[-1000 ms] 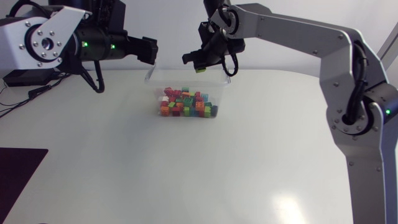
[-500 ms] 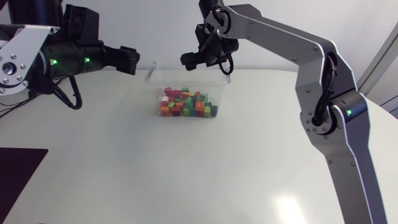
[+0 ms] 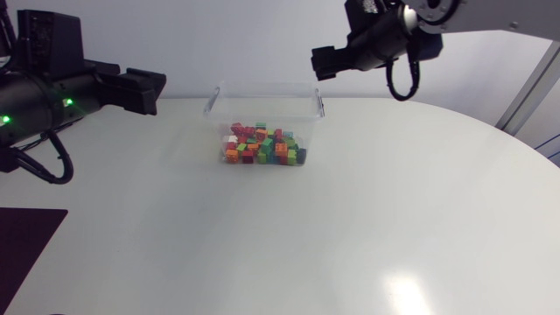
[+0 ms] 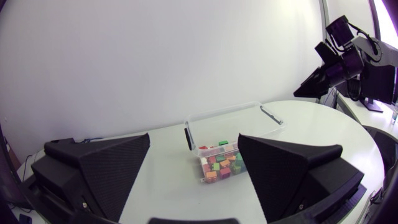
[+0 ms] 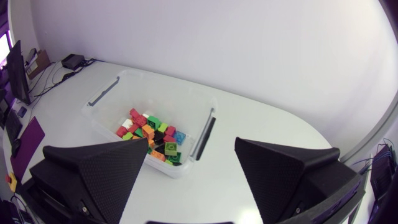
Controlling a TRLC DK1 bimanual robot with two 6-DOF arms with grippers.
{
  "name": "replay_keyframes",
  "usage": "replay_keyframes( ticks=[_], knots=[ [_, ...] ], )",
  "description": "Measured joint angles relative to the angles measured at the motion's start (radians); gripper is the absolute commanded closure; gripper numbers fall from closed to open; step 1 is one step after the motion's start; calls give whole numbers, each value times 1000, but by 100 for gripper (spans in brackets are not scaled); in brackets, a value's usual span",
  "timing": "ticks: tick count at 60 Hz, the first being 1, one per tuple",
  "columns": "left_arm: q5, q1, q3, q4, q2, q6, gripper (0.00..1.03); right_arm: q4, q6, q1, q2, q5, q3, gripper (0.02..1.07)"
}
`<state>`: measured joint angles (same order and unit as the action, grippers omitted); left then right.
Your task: Place the duplo bricks in the container
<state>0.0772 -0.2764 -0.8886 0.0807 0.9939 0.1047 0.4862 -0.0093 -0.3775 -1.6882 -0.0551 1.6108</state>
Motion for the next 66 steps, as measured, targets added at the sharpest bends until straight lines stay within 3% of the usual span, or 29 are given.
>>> replay_keyframes(
  ticks=[20, 41, 66],
  knots=[
    [67, -18, 119, 46, -238, 1, 5, -78, -40, 71, 355, -21, -383, 7],
    [86, 6, 230, 174, -515, 8, 5, -101, -108, 185, 737, -25, -708, 7],
    [86, 62, 319, 317, -785, 27, 5, -57, -170, 281, 1119, -26, -950, 7]
  ],
)
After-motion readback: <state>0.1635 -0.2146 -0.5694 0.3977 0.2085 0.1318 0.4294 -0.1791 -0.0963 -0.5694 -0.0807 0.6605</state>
